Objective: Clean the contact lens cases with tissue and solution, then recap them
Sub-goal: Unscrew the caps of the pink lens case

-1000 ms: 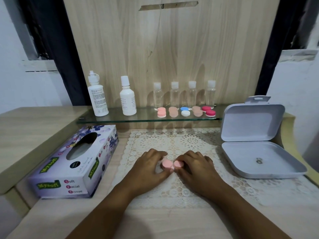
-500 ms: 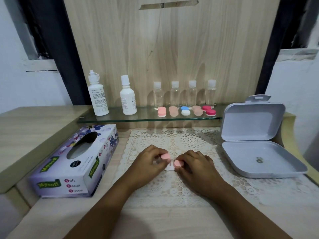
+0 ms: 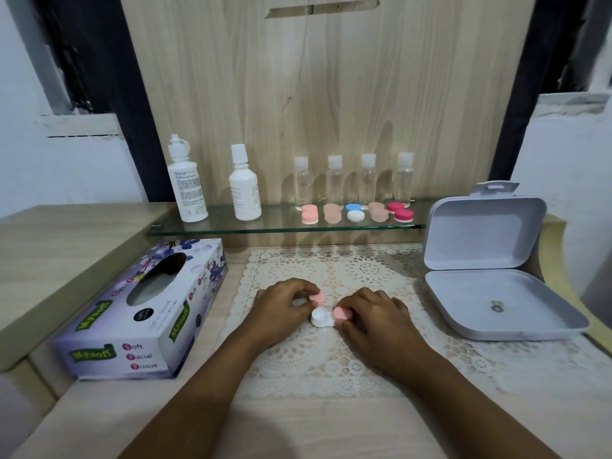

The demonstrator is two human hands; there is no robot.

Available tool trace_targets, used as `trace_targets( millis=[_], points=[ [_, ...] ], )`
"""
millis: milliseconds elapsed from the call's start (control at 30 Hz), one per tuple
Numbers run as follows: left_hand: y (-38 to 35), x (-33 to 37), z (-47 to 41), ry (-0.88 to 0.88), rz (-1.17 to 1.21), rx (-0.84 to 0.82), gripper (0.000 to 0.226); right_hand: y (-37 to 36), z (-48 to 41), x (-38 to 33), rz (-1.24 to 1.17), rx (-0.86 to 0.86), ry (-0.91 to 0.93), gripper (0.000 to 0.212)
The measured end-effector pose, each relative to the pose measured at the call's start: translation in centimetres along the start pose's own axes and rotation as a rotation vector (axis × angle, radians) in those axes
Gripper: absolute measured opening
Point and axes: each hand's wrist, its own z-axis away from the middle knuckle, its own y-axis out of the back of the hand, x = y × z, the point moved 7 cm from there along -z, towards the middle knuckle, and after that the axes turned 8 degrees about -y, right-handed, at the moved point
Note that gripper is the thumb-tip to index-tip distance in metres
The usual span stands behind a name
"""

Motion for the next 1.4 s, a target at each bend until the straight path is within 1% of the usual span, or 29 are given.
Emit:
trace_targets(
  millis=[67, 167, 300, 367, 467, 600, 633, 767, 900, 1300, 1333, 1400],
  points=[
    [0.0, 0.1, 0.1, -0.008, 0.019, -0.009, 0.024, 0.0, 0.0, 0.0, 0.000, -0.002, -0.002, 0.036],
    [0.5, 0.3, 0.4, -0.034, 0.090, 0.023, 0.027, 0.0, 0.1, 0.0, -0.011, -0.001, -0.001, 0.044],
    [1.7, 1.0, 1.6, -0.093, 0.066, 0.081, 0.022, 0.1, 0.0, 0.0, -0.019, 0.008, -0.001, 0.032],
    [1.4, 1.4, 2.4, -0.116, 0.054, 0.038, 0.018, 0.2, 0.0, 0.0, -0.022, 0.014, -0.003, 0.031],
    [0.3, 1.4, 2.9, -0.105, 0.017, -0.059, 0.027, 0.2, 0.1, 0.0, -0.037, 0.023, 0.002, 0.032],
    [0.1, 1.4, 2.8, -0.114, -0.015, -0.051, 0.026, 0.1, 0.2, -0.1, -0.024, 0.014, -0.001, 0.044],
    [0.1, 1.4, 2.8, -0.119, -0.011, -0.044, 0.025, 0.1, 0.2, -0.1, -0.021, 0.012, -0.005, 0.044],
    [0.1, 1.4, 2.8, -0.134, -0.008, -0.030, 0.022, 0.4, 0.2, 0.0, -0.046, 0.035, -0.041, 0.040],
    [0.1, 1.5, 2.8, -0.163, -0.050, -0.030, 0.023, 0.7, 0.1, 0.0, -0.062, 0.056, -0.057, 0.030],
    [0.1, 1.9, 2.8, -0.211, -0.098, 0.001, 0.024, 0.7, 0.1, -0.5, -0.051, 0.057, 0.045, 0.022],
    [0.1, 1.9, 2.8, -0.212, -0.097, 0.003, 0.024, 0.6, 0.0, -0.6, -0.046, 0.048, 0.048, 0.023],
    [0.1, 1.9, 2.8, -0.214, -0.097, 0.005, 0.025, 0.5, 0.0, -0.7, -0.043, 0.029, 0.056, 0.032]
  ],
)
